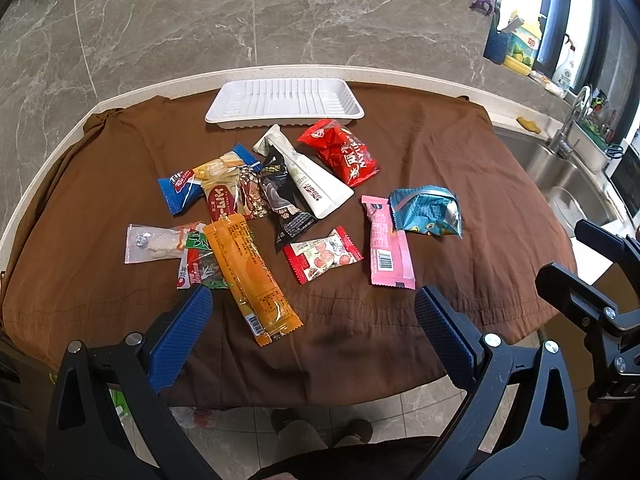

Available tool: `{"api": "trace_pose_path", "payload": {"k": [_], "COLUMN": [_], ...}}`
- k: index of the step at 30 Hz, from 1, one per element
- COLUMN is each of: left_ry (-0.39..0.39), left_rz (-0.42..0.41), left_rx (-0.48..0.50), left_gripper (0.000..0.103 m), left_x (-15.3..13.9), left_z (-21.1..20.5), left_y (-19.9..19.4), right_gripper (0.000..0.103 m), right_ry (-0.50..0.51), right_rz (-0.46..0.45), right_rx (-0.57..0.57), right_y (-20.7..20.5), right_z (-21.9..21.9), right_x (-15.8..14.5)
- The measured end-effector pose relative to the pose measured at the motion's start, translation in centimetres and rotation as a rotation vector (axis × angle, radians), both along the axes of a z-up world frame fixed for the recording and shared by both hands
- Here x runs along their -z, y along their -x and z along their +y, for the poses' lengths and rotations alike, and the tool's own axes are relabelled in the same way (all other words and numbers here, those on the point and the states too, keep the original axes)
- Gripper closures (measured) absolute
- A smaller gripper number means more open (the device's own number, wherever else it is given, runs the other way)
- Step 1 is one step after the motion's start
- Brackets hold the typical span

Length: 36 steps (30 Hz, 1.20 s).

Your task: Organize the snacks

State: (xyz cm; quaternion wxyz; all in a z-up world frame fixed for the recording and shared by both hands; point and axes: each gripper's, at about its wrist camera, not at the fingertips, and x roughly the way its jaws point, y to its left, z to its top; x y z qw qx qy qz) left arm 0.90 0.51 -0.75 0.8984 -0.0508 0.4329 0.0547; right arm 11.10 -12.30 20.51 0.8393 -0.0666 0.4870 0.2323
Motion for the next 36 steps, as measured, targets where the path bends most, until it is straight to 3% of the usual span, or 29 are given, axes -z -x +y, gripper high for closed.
{"api": "trace_pose_path", "payload": {"k": [17, 28, 33, 36], "left_ry": [-0.007, -0.037, -0.075, -0.087], "left_rz": [0.011, 0.019, 0.014, 0.016], "left_rx": [-0.03, -0.073, -0.09, -0.098], "left_gripper": [0.0, 0.0, 0.0, 0.0], "left_x": [0.0, 0.2, 0.2, 0.4], "left_z": [0.6, 3.6, 6.7, 9.3], "left_y": [0.3, -1.2, -2.6, -4.1], "right_gripper": [0.0, 0.0, 0.006, 0.016], "right_ry": [-0.025, -0.057, -0.05, -0.033], "right_rz": [0.023, 0.069, 0.097, 0.118], "right_rx": [-0.004, 0.001, -0.041, -0.073], "right_y": [-0.4, -2.1, -3.9, -5.1], "right_z": [-0.9, -0.6, 2.3, 4.6], "right_x": [0.2, 1.2, 2.5, 3.5]}}
